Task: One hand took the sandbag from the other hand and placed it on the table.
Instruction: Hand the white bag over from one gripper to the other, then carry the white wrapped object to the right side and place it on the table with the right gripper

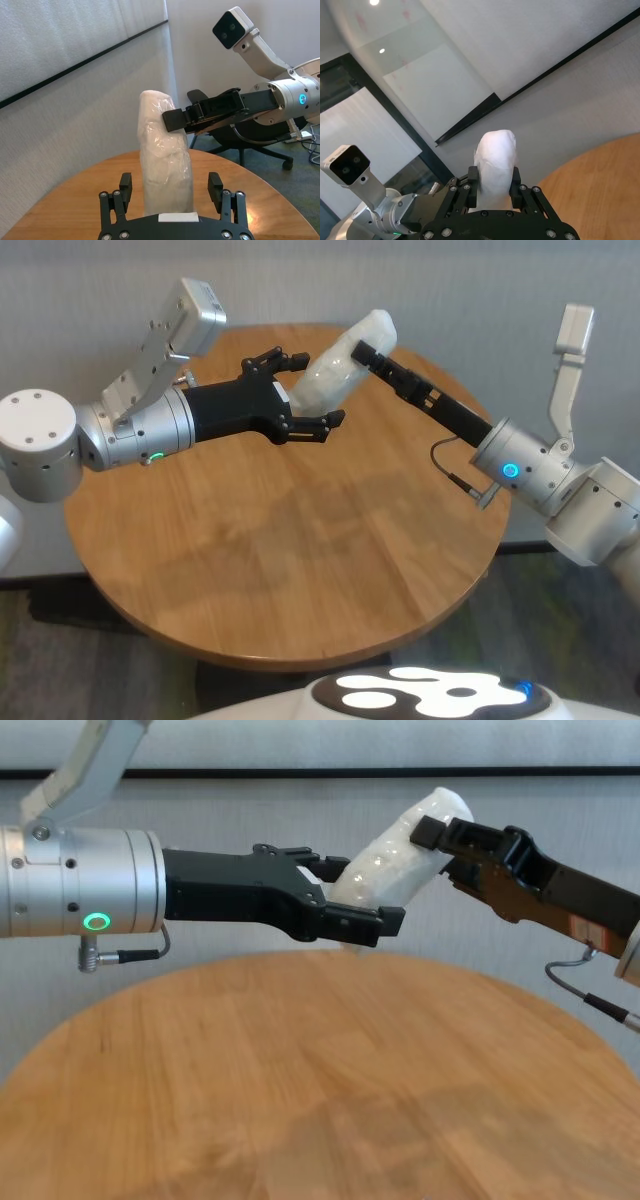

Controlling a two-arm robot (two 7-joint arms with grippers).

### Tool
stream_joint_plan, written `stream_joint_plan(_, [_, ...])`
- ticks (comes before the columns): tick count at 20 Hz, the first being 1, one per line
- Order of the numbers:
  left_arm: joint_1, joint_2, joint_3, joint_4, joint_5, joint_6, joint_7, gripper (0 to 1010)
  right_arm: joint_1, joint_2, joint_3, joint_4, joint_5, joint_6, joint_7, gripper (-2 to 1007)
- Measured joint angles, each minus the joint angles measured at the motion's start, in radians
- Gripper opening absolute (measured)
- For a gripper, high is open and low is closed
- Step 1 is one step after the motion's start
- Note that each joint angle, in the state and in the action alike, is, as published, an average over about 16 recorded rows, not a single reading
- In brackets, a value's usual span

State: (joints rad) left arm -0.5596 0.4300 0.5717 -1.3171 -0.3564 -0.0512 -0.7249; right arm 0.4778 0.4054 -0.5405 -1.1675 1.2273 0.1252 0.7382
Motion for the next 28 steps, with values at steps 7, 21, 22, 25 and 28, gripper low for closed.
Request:
stream_joint_plan(7, [0.005,0.001,-0.003,-0.002,-0.003,-0.007,0.009,1002,-0.003,0.013,0.006,-0.010,-0.002,-0.001,-0.017,358])
stream_joint_plan(21, [0.046,-0.001,-0.041,-0.012,-0.044,-0.057,0.061,1002,-0.005,0.035,0.021,-0.012,-0.020,-0.008,-0.042,358])
stream_joint_plan(22, [0.049,-0.002,-0.044,-0.013,-0.047,-0.059,0.066,1002,-0.006,0.037,0.022,-0.013,-0.021,-0.009,-0.043,358])
stream_joint_plan(25, [0.061,-0.004,-0.057,-0.021,-0.050,-0.059,0.091,1002,-0.007,0.043,0.027,-0.014,-0.025,-0.010,-0.045,358])
stream_joint_plan(28, [0.072,-0.006,-0.068,-0.030,-0.048,-0.052,0.118,1002,-0.010,0.050,0.031,-0.018,-0.029,-0.011,-0.047,358])
